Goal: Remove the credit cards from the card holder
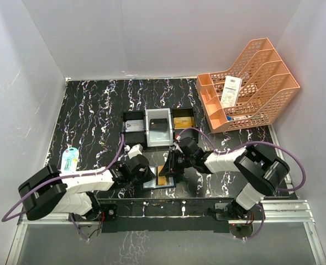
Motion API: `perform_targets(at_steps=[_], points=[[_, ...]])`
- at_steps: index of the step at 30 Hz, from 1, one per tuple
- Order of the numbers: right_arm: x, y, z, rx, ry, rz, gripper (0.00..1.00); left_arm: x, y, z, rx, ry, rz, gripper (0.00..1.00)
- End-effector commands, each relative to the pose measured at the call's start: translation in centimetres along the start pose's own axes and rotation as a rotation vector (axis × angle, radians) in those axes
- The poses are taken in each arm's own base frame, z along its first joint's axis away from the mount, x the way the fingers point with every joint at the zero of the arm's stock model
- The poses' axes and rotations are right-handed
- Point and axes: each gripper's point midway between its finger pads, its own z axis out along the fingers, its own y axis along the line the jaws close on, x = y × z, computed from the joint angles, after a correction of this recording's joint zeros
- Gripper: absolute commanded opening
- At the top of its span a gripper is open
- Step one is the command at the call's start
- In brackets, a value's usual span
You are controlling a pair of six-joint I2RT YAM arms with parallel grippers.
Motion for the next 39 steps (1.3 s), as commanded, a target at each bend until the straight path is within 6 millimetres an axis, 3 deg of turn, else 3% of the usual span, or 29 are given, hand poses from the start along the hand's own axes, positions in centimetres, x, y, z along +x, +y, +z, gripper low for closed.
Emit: perform_targets(at_steps=[1,12,23,29,34,39], points=[[-1.3,1.7,0.7,-0.046,-0.063,-0.015,0.18,1.8,5.2,-0.4,-0.171,0.045,0.054,0.05],[-0.7,1.1,0.7,-0.011,-0.068,-0.025,0.0,1.5,4.8,-0.7,-0.158,0.035,0.045,0.06],[-1.0,2.2,-2.0,-0.011,-0.122,-0.074,0.0,0.2,4.8,-2.1,-0.148,-0.032,0.014,0.16],[-2.2,1.9,-3.7,0.053,-0.202,-0.129,0.0,-0.2,5.3,-2.7,-0.175,-0.047,0.005,0.19],[-3.7,2.1,-5.5,0.075,-0.316,-0.204,0.0,-1.2,2.5,-3.6,-0.074,-0.06,0.034,0.3],[-5.0,3.8,-8.3,0.017,-0.459,-0.339,0.0,-2.0,-2.7,-4.5,0.129,-0.052,0.092,0.41]])
